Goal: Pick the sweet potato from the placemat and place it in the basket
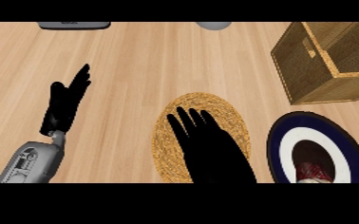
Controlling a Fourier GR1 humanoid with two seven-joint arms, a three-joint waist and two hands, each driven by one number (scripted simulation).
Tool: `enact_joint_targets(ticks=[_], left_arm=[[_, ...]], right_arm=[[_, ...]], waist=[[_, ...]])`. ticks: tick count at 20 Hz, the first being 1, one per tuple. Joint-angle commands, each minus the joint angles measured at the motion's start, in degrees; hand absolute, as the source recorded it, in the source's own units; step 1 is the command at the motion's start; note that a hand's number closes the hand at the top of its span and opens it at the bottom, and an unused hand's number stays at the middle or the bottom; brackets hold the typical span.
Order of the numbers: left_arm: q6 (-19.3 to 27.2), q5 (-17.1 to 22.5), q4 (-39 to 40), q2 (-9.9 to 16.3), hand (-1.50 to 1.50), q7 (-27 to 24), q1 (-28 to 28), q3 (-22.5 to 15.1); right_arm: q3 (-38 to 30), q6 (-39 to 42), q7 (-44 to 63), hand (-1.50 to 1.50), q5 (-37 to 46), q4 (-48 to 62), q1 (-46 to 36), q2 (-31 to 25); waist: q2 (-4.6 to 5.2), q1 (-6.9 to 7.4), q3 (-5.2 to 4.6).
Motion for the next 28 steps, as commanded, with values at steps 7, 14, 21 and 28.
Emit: enact_joint_targets(ticks=[7, 14, 21, 28], left_arm=[[-4.4, 0.2, -2.4, 1.7, 0.00, 4.1, -1.0, 4.0], [-4.9, -3.1, -5.7, -1.8, 0.00, 2.7, 3.6, 4.5], [-6.3, -4.4, -2.4, -3.4, 0.00, 3.6, -0.7, 7.0], [-5.6, -8.9, -4.4, -6.4, 0.00, 4.5, 0.4, 6.2]], right_arm=[[0.7, -4.2, -5.3, -1.50, 8.6, 9.1, 6.7, 1.3], [-3.1, -3.9, -11.3, -1.50, 12.7, 11.7, 7.5, 2.5], [-2.0, -11.0, -20.2, -1.50, 17.0, 18.9, 11.4, 0.7], [-1.0, -13.5, -17.3, -1.50, 16.0, 26.2, 6.6, 4.3]], waist=[[0.12, 0.38, 0.05], [0.10, 0.51, 0.04], [0.14, 0.26, 0.04], [0.15, 0.42, 0.04]])
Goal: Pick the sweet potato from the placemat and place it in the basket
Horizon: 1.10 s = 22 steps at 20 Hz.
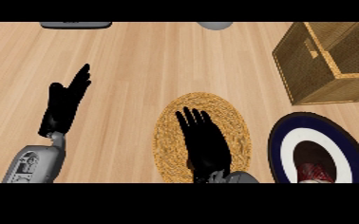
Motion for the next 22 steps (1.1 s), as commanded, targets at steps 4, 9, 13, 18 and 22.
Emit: enact_joint_targets(ticks=[4, 9, 13, 18, 22], left_arm=[[-1.1, -1.6, 2.5, -1.3, 0.00, 1.2, -4.3, 2.4], [-4.2, -0.3, -0.6, -0.2, 0.00, -0.3, 0.4, 4.5], [-3.7, -2.5, 3.4, -2.2, 0.00, -1.1, -2.6, 4.2], [-4.4, -2.6, -6.8, -1.8, 0.00, 4.6, 2.6, 3.9], [-1.4, -5.0, 0.9, -5.9, 0.00, 2.4, -2.3, 3.2]], right_arm=[[-1.6, -0.9, 0.1, -1.50, -0.7, 4.3, -2.7, 0.6], [-2.0, -2.5, -3.1, -1.50, 0.2, 7.4, 0.5, 0.6], [-0.1, -4.1, -3.4, -1.50, 1.4, 8.0, 2.6, 0.6], [-0.3, -6.6, -4.4, -1.50, 2.2, 8.0, 4.4, -0.4], [0.9, -3.3, -3.2, 1.50, 0.1, 9.8, 1.0, 0.6]], waist=[[0.03, -0.07, 0.00], [-0.01, 0.01, 0.00], [0.00, -0.12, 0.00], [-0.07, 0.03, 0.01], [0.00, -0.14, 0.00]])
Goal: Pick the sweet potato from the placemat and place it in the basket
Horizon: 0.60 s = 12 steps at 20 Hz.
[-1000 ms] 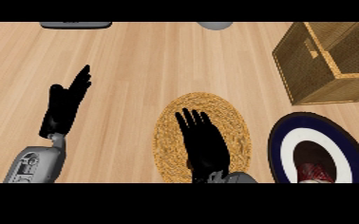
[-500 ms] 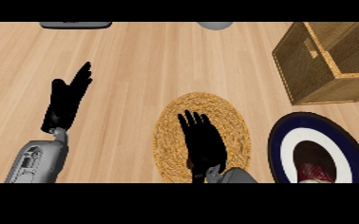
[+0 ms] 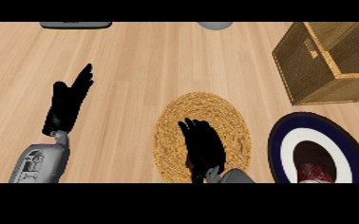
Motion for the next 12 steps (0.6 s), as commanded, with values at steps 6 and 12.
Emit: enact_joint_targets(ticks=[6, 12], left_arm=[[-0.2, -0.8, 0.0, -0.9, 0.00, -1.6, 1.3, 0.7], [-2.5, -0.3, 1.5, 0.3, 0.00, -2.0, 0.6, 2.4]], right_arm=[[4.0, -2.7, -5.3, 1.50, 8.1, 4.1, -0.6, -0.4], [-0.4, -2.7, -8.8, 1.50, 11.8, 6.1, -2.2, -1.3]], waist=[[0.00, 0.04, 0.00], [0.02, -0.05, 0.00]])
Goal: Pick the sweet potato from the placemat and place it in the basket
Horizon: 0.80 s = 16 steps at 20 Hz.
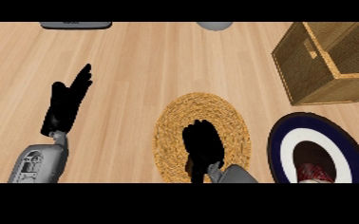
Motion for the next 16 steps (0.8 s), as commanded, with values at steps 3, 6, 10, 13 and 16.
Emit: enact_joint_targets(ticks=[3, 6, 10, 13, 16], left_arm=[[-1.7, 1.4, -0.7, 1.5, 0.00, -0.4, 0.1, 1.6], [-1.4, 0.6, -3.1, 0.1, 0.00, 1.6, -0.3, -0.5], [-1.8, 0.3, 1.2, 1.4, 0.00, -0.5, -2.6, 1.1], [-0.9, 0.0, 2.1, 0.6, 0.00, -1.2, -1.0, 1.3], [0.2, -0.9, 2.7, -0.8, 0.00, -2.5, -0.8, 0.4]], right_arm=[[-15.0, 0.6, 0.0, 1.50, -1.8, 13.1, -13.8, 0.5], [-22.5, 0.5, 1.3, 1.50, -3.0, 21.2, -21.9, -1.0], [-23.3, -5.3, -3.3, 1.50, 0.0, 28.4, -29.1, -1.7], [-25.8, -13.8, -2.3, 1.50, -4.3, 24.1, -23.7, 1.5], [-28.0, -12.8, -1.6, 1.50, -11.2, 19.9, -26.2, 1.6]], waist=[[0.64, 0.99, 0.09], [0.76, 1.89, 0.13], [0.64, 0.96, 0.09], [0.53, 0.56, 0.11], [0.41, 0.48, 0.10]])
